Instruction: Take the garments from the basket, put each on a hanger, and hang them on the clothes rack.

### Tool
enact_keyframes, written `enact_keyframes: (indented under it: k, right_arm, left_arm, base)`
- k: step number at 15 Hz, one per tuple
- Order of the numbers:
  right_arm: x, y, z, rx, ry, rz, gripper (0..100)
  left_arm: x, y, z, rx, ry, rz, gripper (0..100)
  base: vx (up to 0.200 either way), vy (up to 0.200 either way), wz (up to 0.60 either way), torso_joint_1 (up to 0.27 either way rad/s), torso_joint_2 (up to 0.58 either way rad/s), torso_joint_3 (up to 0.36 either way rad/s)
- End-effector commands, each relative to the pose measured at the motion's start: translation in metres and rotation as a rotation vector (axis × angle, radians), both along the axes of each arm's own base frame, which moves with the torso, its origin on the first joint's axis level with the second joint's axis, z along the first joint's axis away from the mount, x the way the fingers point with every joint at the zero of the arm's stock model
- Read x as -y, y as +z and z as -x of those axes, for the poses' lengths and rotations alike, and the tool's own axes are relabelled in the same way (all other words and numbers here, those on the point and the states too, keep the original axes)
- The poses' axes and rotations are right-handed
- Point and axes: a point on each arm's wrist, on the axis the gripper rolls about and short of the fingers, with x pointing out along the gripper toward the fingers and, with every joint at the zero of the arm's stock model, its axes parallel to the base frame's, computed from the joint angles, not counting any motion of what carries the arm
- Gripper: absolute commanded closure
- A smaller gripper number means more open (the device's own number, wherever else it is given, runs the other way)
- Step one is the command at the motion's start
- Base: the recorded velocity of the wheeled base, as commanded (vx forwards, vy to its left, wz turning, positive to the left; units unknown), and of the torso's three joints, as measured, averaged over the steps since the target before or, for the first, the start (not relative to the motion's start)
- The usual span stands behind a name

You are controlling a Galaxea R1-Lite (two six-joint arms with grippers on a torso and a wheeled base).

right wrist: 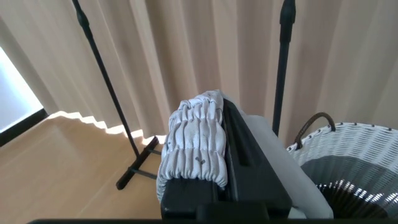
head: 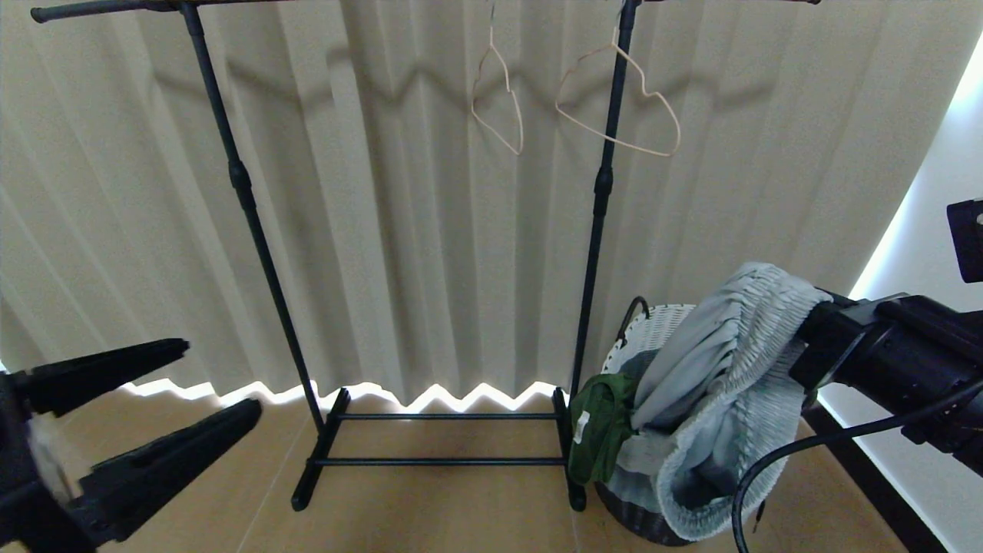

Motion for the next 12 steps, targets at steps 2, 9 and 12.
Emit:
enact_keyframes:
  k: [2,9,12]
  right_arm:
    - [-0.001,0.006,-0.001,0.019,0.000,-0.011,100]
    - [-0.011,0.015,0.005,0.023,0.064,-0.092,100]
    - [-0.020,0.018,0.018,0.026,0.171,-0.124,100]
  left_arm:
    - [0.083,-0.037,-0.034,-0.220,-0.133,-0.038,0]
    - [0.175,-0.091,-0.033,-0.375,-0.206,-0.006,0]
    - [0.217,-0.107,-0.046,-0.372,-0.204,0.056,0]
  base:
    - [0.000,0.000,0.00,0.000,0.00,0.000]
    - [0.000,0.000,0.00,0.000,0.00,0.000]
    - [0.000,0.000,0.00,0.000,0.00,0.000]
